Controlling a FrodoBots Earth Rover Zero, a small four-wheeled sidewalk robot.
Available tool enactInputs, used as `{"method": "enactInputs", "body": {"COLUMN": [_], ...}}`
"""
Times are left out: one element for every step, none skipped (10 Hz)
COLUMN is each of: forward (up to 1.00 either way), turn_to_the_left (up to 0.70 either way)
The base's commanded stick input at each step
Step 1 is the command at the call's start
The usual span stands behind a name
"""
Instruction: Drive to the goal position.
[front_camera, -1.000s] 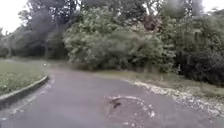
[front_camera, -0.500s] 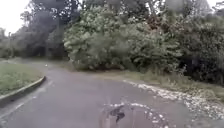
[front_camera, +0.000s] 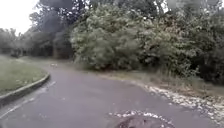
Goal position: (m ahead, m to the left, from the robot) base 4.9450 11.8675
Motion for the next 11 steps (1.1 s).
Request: {"method": "enactInputs", "body": {"forward": [0.70,0.70,0.70,0.70,0.70,0.70,0.70,0.70,0.70,0.70,0.70], "turn_to_the_left": [0.14,0.26,0.27,0.27,0.27,0.27,0.26,0.15,0.04,0.00,0.00]}}
